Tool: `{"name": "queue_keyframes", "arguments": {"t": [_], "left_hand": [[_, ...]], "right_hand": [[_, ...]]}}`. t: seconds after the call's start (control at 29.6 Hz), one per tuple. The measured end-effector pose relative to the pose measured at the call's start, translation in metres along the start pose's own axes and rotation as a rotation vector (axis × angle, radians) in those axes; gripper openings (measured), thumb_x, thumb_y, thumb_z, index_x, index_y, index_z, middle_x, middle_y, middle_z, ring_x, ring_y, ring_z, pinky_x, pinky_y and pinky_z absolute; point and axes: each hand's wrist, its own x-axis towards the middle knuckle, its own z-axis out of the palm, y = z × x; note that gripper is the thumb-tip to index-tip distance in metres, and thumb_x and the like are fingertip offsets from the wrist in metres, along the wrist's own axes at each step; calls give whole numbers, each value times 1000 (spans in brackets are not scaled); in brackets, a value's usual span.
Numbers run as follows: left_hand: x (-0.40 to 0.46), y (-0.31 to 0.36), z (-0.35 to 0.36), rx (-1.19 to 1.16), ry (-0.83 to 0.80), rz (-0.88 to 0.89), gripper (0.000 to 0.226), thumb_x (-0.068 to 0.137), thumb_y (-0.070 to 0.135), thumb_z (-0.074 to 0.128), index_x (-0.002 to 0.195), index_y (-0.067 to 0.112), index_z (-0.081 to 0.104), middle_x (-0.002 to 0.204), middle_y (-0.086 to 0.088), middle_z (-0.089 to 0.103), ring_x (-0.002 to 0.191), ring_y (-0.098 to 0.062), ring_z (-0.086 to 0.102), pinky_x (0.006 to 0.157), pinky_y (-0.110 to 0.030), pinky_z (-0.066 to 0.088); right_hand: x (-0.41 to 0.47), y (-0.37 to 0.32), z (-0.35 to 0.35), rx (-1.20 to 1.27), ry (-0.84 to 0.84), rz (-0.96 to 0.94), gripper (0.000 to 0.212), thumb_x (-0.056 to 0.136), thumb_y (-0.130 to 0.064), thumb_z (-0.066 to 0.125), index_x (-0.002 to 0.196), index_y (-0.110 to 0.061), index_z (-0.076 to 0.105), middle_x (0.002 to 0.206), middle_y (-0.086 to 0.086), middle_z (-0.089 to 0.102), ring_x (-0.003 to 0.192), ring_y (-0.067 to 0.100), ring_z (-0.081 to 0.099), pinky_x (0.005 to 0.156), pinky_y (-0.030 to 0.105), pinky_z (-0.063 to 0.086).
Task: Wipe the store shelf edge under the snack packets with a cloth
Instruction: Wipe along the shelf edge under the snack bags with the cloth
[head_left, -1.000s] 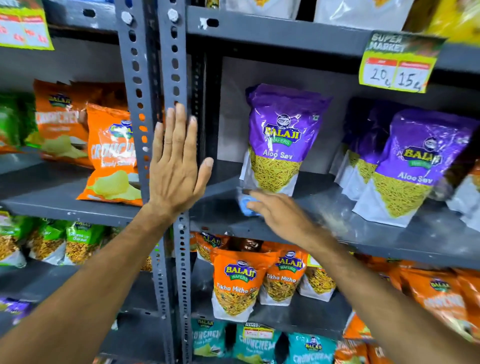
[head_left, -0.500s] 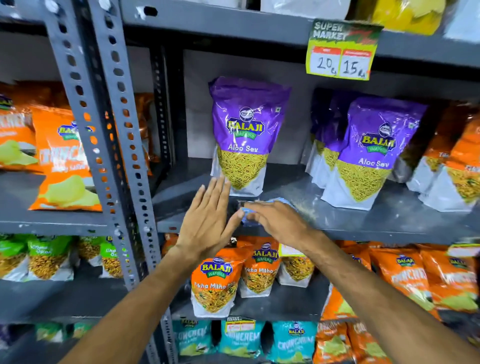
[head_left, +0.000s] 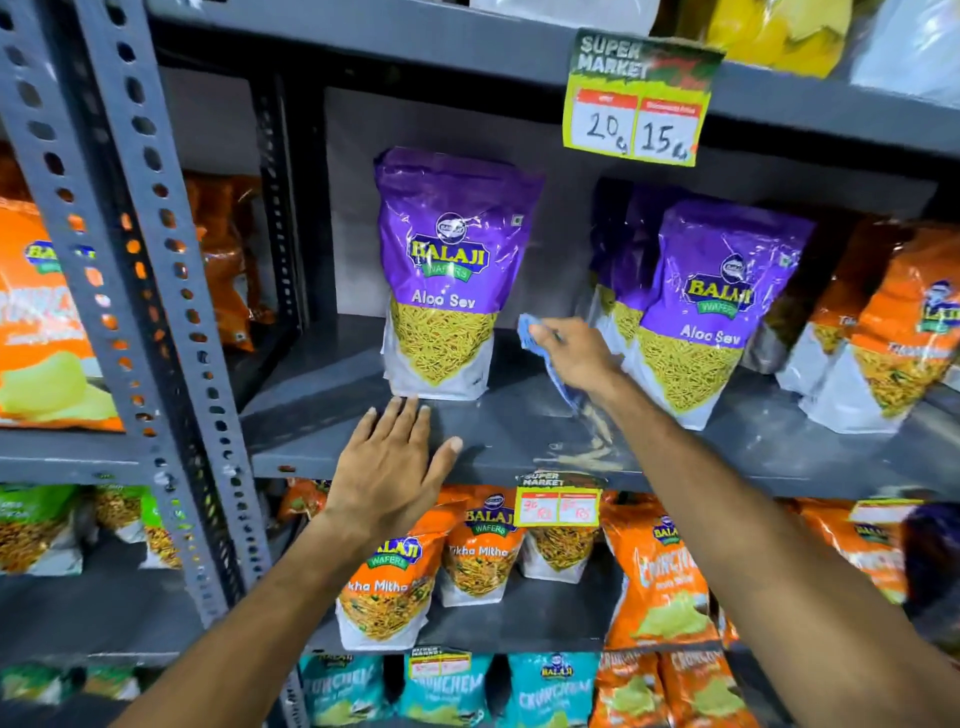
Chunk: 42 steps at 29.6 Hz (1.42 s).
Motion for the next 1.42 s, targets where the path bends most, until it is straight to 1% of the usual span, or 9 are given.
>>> {"name": "queue_keyframes", "arguments": {"t": [0.07,0.17,0.27,0.34,0.54,0.67,0.84,1.08,1.42], "left_hand": [[2,-2,3,-2,11,-2,93,92,69,-8,159,11,19,170,-7,15,158,-19,7,130,-43,5],[5,-3,6,-1,20,-7,88,95,68,-4,159,12,22,169,-7,18,158,-19,9,130,-44,7],[7,-2,8,12,37,-18,83,98,65,2,159,12,24,168,-7,21,158,-20,10,130,-44,10],[6,-1,8,16,56,-26,80,100,63,7,158,11,27,167,-8,25,158,-21,13,129,-44,12],[6,0,7,48,64,-30,76,101,60,10,158,13,27,167,-6,25,158,-18,12,129,-43,13],[6,0,8,48,71,-33,75,102,60,10,158,14,30,167,-5,28,157,-19,15,129,-44,16],[5,1,7,52,48,-31,76,101,60,5,159,14,25,168,-4,22,158,-18,11,129,-43,12],[4,-1,4,52,8,-19,86,95,65,-4,159,14,23,169,-6,21,158,-18,13,129,-45,10],[2,0,0,19,-30,-5,90,92,67,-5,160,14,20,170,-7,16,158,-20,9,130,-44,5]], "right_hand": [[40,-1,13,-26,16,65,39,101,-44,48,82,-14,62,85,15,65,88,29,62,75,35,45],[93,13,40,-90,-7,111,60,91,-64,41,112,-14,66,117,20,70,113,37,65,94,45,51],[124,27,58,-174,-134,75,50,99,-49,41,123,-16,68,129,21,66,120,39,62,95,41,50],[132,25,64,-231,-186,86,62,97,-59,30,129,-19,64,138,20,61,123,40,59,99,43,47],[144,35,90,-330,-399,37,47,96,-59,18,116,-39,56,142,10,57,123,35,56,107,51,40],[132,29,87,-374,-415,59,67,94,-69,8,154,-42,22,166,3,23,149,37,27,120,57,21],[112,36,88,-348,-367,74,80,81,-84,-7,152,-53,13,167,-5,20,154,29,18,116,70,9],[51,24,70,-409,-360,47,65,92,-72,6,154,-51,12,168,-11,12,155,27,11,110,78,0],[-14,25,55,-422,-363,57,61,95,-69,4,153,-53,9,169,-11,5,157,19,2,114,73,-4]]}}
